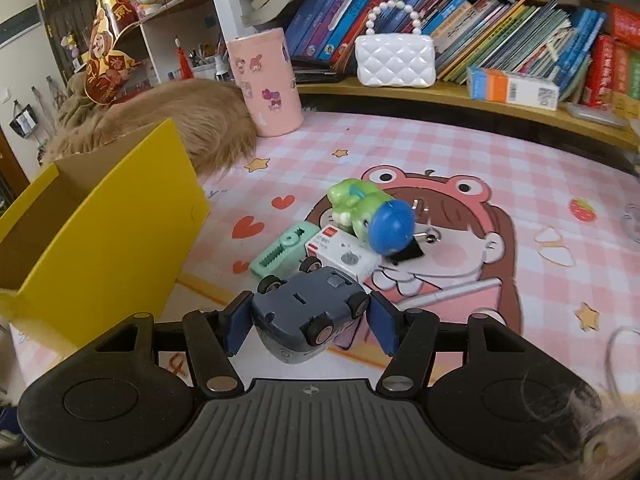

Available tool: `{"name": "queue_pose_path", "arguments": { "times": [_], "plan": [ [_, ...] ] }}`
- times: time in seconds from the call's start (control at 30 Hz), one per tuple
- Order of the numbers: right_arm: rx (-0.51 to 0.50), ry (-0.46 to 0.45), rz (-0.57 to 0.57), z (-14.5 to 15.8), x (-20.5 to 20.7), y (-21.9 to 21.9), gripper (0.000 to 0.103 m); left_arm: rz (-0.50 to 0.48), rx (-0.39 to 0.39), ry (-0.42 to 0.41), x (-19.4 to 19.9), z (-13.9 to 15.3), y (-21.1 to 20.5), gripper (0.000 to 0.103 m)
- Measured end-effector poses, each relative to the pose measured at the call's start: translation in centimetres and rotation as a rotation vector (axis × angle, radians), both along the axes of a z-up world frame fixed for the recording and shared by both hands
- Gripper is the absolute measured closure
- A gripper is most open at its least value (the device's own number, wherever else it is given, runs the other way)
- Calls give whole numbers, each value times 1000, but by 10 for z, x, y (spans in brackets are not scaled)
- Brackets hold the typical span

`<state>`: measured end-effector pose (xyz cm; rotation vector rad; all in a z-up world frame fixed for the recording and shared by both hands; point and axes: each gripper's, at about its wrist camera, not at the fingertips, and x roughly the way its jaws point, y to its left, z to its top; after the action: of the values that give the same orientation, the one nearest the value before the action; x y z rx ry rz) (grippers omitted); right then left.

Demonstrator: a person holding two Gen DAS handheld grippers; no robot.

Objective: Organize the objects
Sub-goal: 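Grasp the grey toy car with the right gripper, then carry the blue bagged item and grey toy car over the yellow box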

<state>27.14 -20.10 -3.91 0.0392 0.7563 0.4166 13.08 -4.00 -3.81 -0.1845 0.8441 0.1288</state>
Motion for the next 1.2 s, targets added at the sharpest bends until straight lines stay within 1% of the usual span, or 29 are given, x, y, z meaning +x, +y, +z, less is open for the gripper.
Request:
{"name": "queue_pose_path", "arguments": {
  "times": [0.17, 0.27, 0.37, 0.47, 0.6, 0.77, 1.0, 1.2],
  "plan": [
    [-11, -9, -36, 10, -32, -7, 45, -12, -11, -12, -6, 1, 4, 77],
    [-20, 2, -56, 14, -51, -7, 45, -24, -22, -23, -12, 2, 7, 77],
    [-18, 25, -78, 18, -71, -4, 45, -41, -31, -33, -20, 5, 13, 77],
    [-26, 27, -84, 23, -91, 4, 45, -63, -35, -43, -29, 7, 22, 77],
    [-44, 25, -91, 26, -115, 19, 45, -74, -42, -66, -43, 11, 39, 77],
    [-60, 31, -95, 30, -138, 43, 45, -62, -49, -82, -65, 13, 67, 78],
    [-80, 28, -48, 30, -174, 89, 45, -28, -44, -92, -101, 14, 107, 78],
    [-95, 10, -20, 30, -196, 122, 45, -24, -44, -110, -123, 17, 132, 78]
  ]
}}
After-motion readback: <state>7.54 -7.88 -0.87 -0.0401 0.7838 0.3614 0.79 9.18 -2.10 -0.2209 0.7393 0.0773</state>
